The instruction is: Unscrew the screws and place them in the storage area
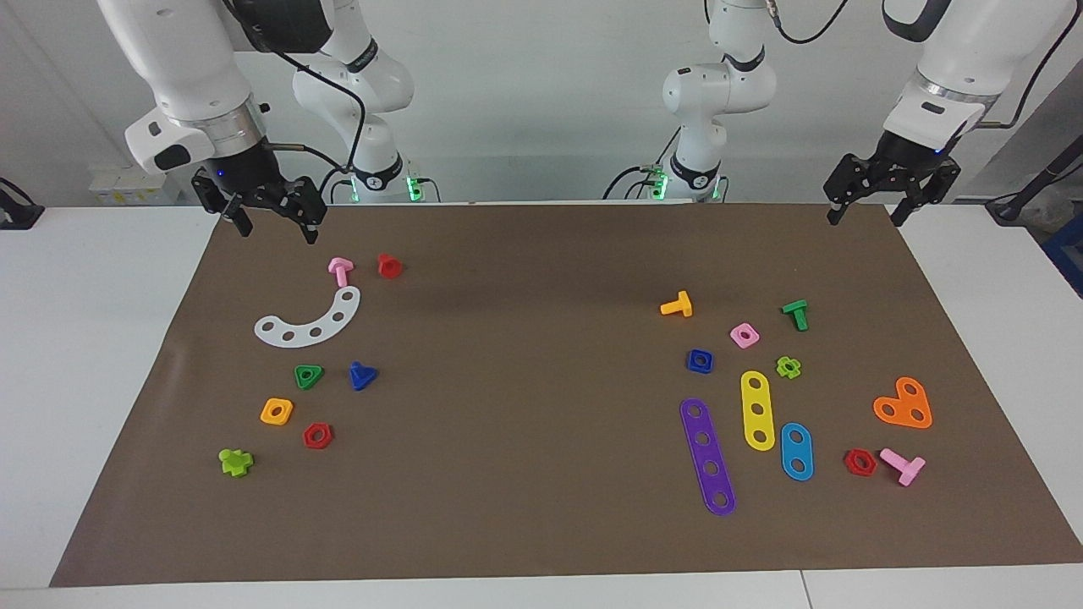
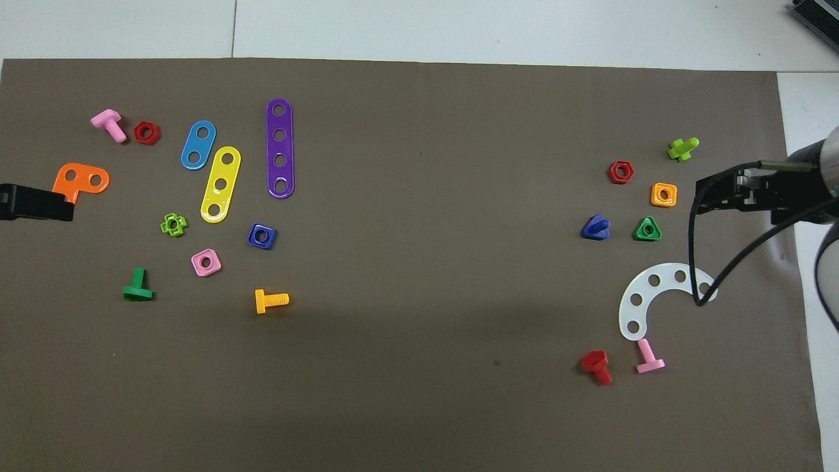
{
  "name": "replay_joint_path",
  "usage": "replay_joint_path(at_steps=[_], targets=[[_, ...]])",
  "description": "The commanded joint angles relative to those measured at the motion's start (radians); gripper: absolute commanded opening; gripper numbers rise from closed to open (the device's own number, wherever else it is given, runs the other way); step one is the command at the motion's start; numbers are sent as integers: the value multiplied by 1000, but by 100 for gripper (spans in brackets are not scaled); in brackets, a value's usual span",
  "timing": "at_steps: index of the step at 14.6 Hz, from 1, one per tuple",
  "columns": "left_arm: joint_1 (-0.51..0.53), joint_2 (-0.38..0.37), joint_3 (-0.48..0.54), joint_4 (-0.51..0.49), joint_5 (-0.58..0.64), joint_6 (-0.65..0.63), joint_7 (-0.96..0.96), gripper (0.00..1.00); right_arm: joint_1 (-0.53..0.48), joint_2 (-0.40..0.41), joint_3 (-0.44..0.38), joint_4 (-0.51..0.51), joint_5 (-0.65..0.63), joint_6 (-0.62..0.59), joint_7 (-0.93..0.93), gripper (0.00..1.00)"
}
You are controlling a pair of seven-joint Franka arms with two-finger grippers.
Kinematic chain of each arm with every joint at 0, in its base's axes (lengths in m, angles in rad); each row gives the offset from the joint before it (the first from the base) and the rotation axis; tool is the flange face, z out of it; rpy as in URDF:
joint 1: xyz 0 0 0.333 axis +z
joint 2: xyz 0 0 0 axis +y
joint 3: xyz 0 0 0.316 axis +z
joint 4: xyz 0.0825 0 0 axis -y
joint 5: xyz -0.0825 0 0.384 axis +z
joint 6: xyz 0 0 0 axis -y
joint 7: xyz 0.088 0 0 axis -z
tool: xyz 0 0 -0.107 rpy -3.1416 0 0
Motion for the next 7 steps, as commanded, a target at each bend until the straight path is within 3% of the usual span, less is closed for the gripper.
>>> replay_joint_path(at_steps=[1, 7], targets=[[-26, -16, -1, 0, -9, -15, -87, 100, -6, -8, 3, -14, 24, -2, -27, 100], [-37, -19, -3, -8, -6, -12, -100, 100, -2, -21, 8, -32, 27, -17, -92, 100]])
